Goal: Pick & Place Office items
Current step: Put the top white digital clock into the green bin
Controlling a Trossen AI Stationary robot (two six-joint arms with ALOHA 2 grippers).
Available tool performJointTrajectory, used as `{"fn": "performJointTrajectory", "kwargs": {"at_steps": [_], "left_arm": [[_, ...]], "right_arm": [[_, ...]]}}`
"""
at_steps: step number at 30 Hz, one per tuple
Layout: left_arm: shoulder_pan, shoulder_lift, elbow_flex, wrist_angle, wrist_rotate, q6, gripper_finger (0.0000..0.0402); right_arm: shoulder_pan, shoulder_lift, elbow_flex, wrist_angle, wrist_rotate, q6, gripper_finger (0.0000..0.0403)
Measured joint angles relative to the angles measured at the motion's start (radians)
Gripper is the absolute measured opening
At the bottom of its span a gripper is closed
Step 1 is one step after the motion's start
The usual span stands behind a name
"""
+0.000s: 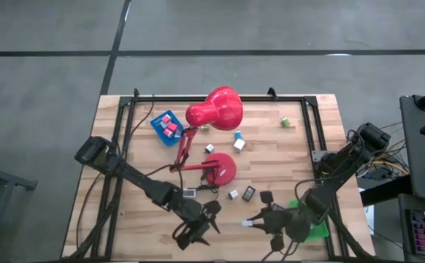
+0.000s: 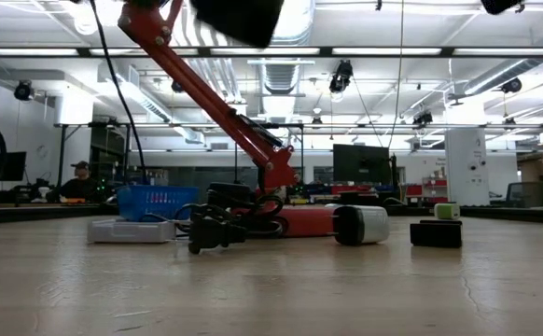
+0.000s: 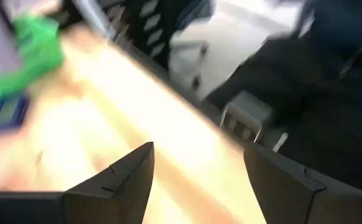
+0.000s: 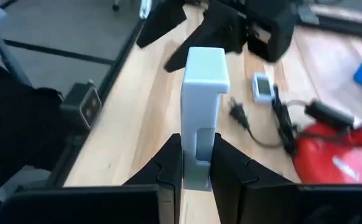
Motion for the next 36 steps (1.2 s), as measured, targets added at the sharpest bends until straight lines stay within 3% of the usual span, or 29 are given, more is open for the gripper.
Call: {"fn": "performJointTrajectory", "kwargs": {"at_steps": [7, 15, 26, 36], "left_arm": [[-0.041, -0.030, 0.000, -0.228, -0.230, -0.063, 0.0250], [-0.049, -0.036, -0.027, -0.323, -0.403, -0.119, 0.0250], [-0.054, -0.104, -0.134, -0.322, -0.511, -0.214, 0.0250], [-0.120, -0.318, -0.325, -0.296, -0.605, -0.325, 0.0250]], "right_arm": [[0.016, 0.001, 0.076, -0.242, -0.057, 0.190, 0.0048], [0.032, 0.003, 0.146, -0.474, -0.121, 0.375, 0.0048], [0.041, 0.004, 0.177, -0.677, -0.267, 0.586, 0.0048], [0.060, 0.005, 0.257, -0.832, -0.380, 0.723, 0.0048]]}}
